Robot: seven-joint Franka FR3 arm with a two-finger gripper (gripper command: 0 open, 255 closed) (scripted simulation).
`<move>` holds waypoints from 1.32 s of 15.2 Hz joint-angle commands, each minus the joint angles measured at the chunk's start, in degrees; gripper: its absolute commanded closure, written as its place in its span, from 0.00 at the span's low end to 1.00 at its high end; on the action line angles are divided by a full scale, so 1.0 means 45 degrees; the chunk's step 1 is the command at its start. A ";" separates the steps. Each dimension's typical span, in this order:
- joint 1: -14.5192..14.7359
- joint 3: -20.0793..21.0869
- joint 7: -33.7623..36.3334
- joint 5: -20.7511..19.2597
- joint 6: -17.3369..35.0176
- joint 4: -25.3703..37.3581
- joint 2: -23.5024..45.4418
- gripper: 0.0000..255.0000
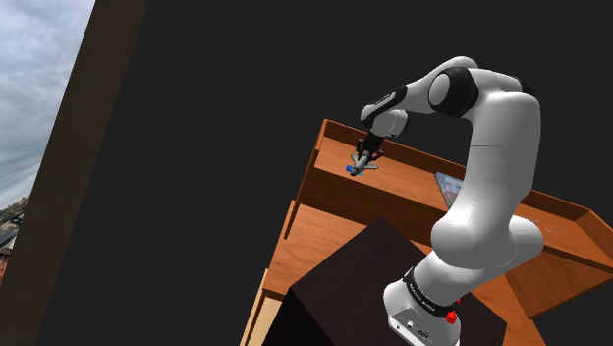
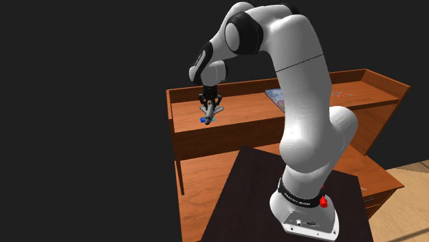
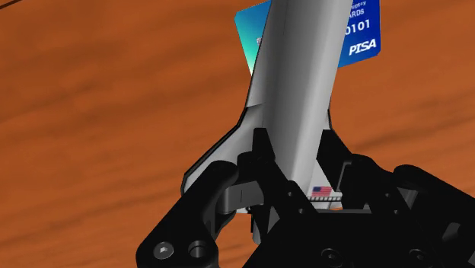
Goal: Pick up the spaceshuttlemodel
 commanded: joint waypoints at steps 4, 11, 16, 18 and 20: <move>0.0016 -0.0004 0.0010 -0.0006 0.0011 -0.0056 -0.0047 1.00; 0.0146 -0.0183 0.0153 -0.0242 -0.0824 -0.0042 -0.0878 1.00; 0.0225 -0.0294 0.0254 -0.0411 -0.1455 0.0053 -0.1424 1.00; 0.0253 -0.0333 0.0293 -0.0476 -0.1715 0.0111 -0.1630 1.00; 0.0268 -0.0355 0.0316 -0.0514 -0.1865 0.0147 -0.1746 1.00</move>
